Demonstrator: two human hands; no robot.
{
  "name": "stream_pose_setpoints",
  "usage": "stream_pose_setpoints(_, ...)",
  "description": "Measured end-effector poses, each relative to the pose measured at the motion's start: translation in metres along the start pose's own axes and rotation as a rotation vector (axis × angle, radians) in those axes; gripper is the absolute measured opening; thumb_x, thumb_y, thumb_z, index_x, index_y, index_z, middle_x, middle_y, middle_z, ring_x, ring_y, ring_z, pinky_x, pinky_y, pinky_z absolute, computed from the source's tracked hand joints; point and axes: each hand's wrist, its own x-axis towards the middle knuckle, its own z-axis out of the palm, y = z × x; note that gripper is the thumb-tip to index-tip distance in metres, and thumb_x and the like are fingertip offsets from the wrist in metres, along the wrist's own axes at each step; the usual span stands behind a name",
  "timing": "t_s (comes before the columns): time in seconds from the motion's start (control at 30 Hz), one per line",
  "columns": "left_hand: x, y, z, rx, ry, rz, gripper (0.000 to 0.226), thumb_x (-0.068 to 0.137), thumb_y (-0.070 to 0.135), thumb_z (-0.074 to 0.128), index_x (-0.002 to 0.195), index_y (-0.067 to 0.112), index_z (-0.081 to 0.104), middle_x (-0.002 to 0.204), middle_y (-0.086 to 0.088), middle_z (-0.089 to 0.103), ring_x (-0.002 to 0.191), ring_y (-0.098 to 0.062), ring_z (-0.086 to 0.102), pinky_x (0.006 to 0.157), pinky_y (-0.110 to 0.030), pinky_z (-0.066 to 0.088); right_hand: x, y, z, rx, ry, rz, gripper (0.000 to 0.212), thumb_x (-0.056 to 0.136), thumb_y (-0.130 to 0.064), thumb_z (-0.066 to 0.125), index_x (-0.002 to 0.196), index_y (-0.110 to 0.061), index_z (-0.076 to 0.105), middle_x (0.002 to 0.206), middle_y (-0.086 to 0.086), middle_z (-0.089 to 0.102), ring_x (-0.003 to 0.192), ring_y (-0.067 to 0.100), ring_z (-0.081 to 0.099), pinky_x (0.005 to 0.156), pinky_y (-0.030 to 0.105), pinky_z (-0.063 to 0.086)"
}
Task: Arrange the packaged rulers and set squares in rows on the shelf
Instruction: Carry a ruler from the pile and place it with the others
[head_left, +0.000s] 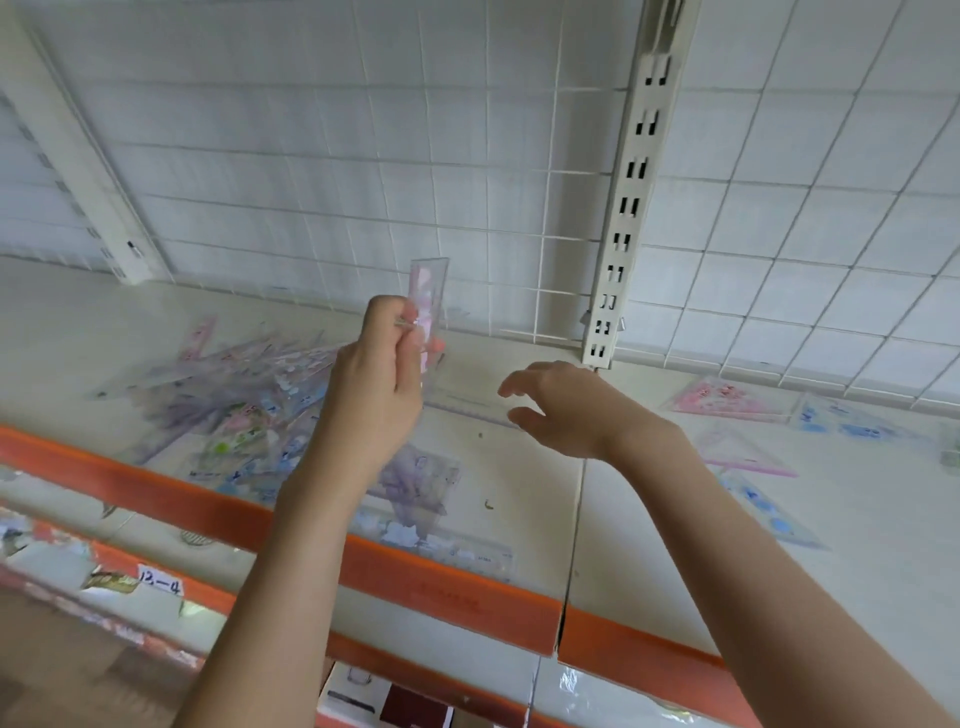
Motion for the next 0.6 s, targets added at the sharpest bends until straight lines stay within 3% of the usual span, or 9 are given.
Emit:
stream_pose_setpoints(0.13, -0.009, 0.001, -0.023, 0.003, 0.087, 0.048, 0.015, 0.1, 0.011, 0.037, 0.112, 0.015, 0.045, 0.089, 0.006, 0.064, 0.08, 0.016, 0.056, 0.063, -0.005, 0.039, 0.034, -0.02, 0.007, -0.061, -0.05, -0.093, 0.035, 0.098, -0.024, 0.042, 0.133, -0.023, 0.048, 0.129, 0.002, 0.052, 0.122, 0.023, 0.045, 0.099, 0.036, 0.035)
stream_pose_setpoints(0.2, -0.012, -0.002, -0.031, 0.045, 0.098, 0.079, 0.019, 0.099, 0.014, 0.036, 0.115, 0.022, 0.045, 0.09, 0.007, 0.061, 0.082, 0.011, 0.058, 0.066, -0.009, 0.04, 0.049, -0.028, 0.013, -0.095, -0.057, -0.124, 0.036, 0.098, -0.022, 0.041, 0.133, -0.023, 0.047, 0.131, 0.003, 0.05, 0.122, 0.024, 0.044, 0.098, 0.035, 0.035)
stream_pose_setpoints(0.3, -0.016, -0.015, -0.041, 0.122, 0.066, 0.078, 0.03, 0.097, 0.021, 0.032, 0.123, 0.029, 0.045, 0.097, 0.003, 0.057, 0.085, -0.013, 0.061, 0.073, -0.026, 0.045, 0.067, -0.038, 0.021, -0.141, -0.058, -0.164, 0.042, 0.095, -0.018, 0.043, 0.137, -0.024, 0.043, 0.137, 0.004, 0.046, 0.125, 0.026, 0.041, 0.098, 0.036, 0.034)
stream_pose_setpoints(0.47, -0.028, -0.036, -0.052, 0.265, 0.007, 0.028, 0.041, 0.096, 0.007, 0.042, 0.136, 0.013, 0.048, 0.099, 0.002, 0.046, 0.084, 0.003, 0.041, 0.077, -0.011, 0.033, 0.087, -0.058, 0.026, -0.214, -0.073, -0.239, 0.063, 0.085, -0.006, 0.049, 0.142, -0.025, 0.032, 0.142, 0.006, 0.036, 0.129, 0.026, 0.033, 0.102, 0.038, 0.031)
stream_pose_setpoints(0.53, -0.031, -0.04, -0.054, 0.311, -0.02, -0.007, 0.041, 0.095, 0.008, 0.042, 0.136, 0.009, 0.047, 0.1, 0.001, 0.044, 0.085, -0.001, 0.042, 0.078, -0.017, 0.037, 0.094, -0.064, 0.027, -0.243, -0.078, -0.274, 0.057, 0.084, -0.01, 0.052, 0.137, -0.026, 0.038, 0.14, 0.005, 0.036, 0.129, 0.025, 0.032, 0.101, 0.037, 0.031)
stream_pose_setpoints(0.6, -0.034, -0.041, -0.057, 0.345, -0.046, -0.057, 0.043, 0.094, 0.014, 0.037, 0.135, 0.005, 0.047, 0.103, -0.007, 0.049, 0.089, -0.018, 0.052, 0.08, -0.034, 0.046, 0.098, -0.068, 0.028, -0.274, -0.098, -0.3, 0.049, 0.084, -0.014, 0.054, 0.131, -0.025, 0.044, 0.137, 0.005, 0.038, 0.127, 0.023, 0.033, 0.1, 0.036, 0.032)
